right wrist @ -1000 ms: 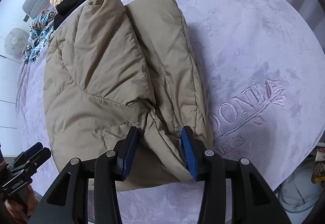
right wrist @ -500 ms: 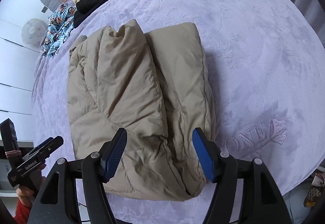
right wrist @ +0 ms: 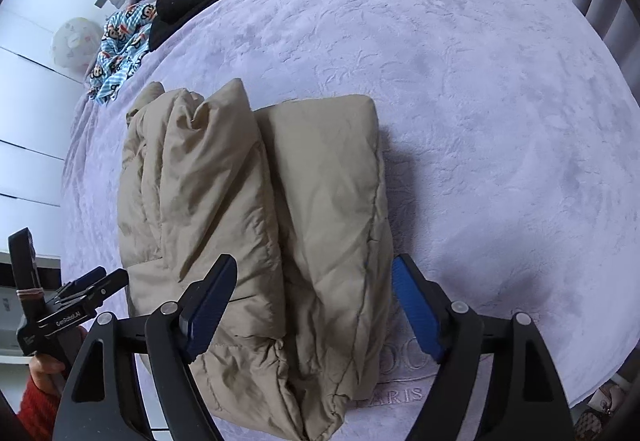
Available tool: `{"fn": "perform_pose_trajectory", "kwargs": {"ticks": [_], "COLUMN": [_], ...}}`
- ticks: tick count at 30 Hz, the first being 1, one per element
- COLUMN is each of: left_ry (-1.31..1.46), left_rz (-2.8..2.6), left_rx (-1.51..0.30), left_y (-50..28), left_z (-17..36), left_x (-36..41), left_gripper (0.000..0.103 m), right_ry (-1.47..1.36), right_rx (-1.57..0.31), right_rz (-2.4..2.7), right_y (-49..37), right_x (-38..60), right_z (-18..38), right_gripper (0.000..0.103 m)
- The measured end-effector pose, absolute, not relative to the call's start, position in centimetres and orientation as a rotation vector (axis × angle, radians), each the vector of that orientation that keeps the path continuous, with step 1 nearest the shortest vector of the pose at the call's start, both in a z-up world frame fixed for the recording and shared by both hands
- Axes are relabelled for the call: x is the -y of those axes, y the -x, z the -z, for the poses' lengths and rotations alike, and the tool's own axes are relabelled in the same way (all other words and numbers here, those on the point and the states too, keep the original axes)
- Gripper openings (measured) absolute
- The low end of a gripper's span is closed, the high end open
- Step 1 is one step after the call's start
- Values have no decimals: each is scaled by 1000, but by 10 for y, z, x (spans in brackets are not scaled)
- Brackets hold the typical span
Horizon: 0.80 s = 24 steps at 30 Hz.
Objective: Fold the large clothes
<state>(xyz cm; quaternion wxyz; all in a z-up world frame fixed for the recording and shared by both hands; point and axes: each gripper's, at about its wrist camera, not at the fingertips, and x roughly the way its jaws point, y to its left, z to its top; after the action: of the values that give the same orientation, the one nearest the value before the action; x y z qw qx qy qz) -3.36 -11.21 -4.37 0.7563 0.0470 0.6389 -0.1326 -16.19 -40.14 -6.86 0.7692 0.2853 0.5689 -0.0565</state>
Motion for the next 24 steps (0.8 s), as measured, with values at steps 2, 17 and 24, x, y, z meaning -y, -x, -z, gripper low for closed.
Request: {"fn": "perform_pose_trajectory", "kwargs": {"ticks": [2,17,24], "left_ry": [-85,394,588], "left_rz": [297,670,778], "left_rx": [-1398,-1526,-1599], "left_y": [32,-21,-34], "left_z": [46,102,144], "left_x": [113,81,87], "left_gripper": [103,103,103], "right_ry": [-642,-986,-1372], "right_rx": [-1240,-1225,-1105], "right_rz": [113,-54,-316], "right_y": [164,165,154], "right_x": [408,446,445], "right_z": [73,139,182], "right_gripper": [100,103,103]}}
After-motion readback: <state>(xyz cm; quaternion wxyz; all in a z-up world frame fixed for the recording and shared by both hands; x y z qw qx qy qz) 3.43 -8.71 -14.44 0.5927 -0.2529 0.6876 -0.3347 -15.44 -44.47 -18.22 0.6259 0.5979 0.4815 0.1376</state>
